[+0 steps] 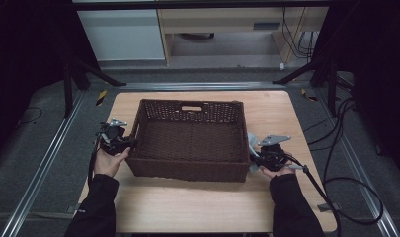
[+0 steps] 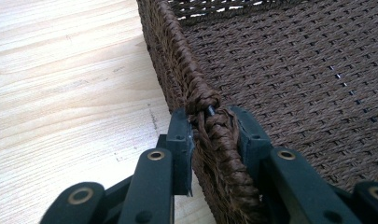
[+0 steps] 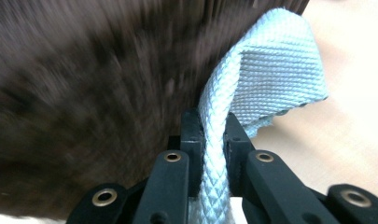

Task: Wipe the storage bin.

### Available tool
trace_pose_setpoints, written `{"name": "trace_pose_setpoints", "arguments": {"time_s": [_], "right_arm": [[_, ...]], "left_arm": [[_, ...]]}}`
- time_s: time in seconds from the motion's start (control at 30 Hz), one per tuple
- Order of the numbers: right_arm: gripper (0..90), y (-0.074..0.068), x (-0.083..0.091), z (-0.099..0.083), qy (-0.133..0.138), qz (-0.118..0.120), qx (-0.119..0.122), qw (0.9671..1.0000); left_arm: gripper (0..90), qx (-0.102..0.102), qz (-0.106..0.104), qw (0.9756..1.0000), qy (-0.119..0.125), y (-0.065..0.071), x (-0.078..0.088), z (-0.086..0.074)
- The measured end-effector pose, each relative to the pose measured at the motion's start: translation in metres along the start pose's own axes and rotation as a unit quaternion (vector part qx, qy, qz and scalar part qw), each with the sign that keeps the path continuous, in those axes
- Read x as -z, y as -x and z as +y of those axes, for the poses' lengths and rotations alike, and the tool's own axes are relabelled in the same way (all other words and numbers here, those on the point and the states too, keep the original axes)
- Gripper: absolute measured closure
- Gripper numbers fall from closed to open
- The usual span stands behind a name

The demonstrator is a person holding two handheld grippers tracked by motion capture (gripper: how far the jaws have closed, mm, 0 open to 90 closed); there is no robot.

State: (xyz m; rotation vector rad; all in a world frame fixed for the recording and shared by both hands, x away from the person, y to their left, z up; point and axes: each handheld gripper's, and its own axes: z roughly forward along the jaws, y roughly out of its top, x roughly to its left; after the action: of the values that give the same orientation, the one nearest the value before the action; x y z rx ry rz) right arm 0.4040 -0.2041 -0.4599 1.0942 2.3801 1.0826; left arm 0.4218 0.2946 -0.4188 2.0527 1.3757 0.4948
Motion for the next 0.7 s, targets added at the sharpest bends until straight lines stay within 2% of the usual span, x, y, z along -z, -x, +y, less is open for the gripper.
{"name": "trace_pose_setpoints", "arguments": {"time_s": [0.1, 0.23, 0.37, 0.57, 0.7], "right_arm": [[83.0, -0.001, 0.019, 0.011, 0.04, -0.005, 0.004, 0.9992], [83.0, -0.005, 0.029, 0.018, 0.055, -0.007, 0.015, 0.9984], [83.1, -0.01, 0.023, 0.012, 0.032, -0.009, 0.025, 0.9991], [83.1, -0.011, 0.009, -0.01, -0.008, 0.0, 0.011, 0.9999], [83.1, -0.013, -0.002, -0.021, -0.041, 0.01, 0.006, 0.9991]], "left_arm": [[70.7, 0.0, 0.0, 1.0, 0.0, 0.0, 0.0, 0.0], [70.7, 0.001, 0.0, 1.0, 0.0, 0.0, 0.0, 0.0], [70.7, 0.0, -0.001, 1.0, 0.0, 0.0, 0.0, 0.0], [70.6, 0.004, -0.002, 1.0, -0.002, 0.0, 0.0, 0.0], [70.7, 0.001, 0.001, 1.0, 0.001, 0.0, 0.0, 0.0]]}}
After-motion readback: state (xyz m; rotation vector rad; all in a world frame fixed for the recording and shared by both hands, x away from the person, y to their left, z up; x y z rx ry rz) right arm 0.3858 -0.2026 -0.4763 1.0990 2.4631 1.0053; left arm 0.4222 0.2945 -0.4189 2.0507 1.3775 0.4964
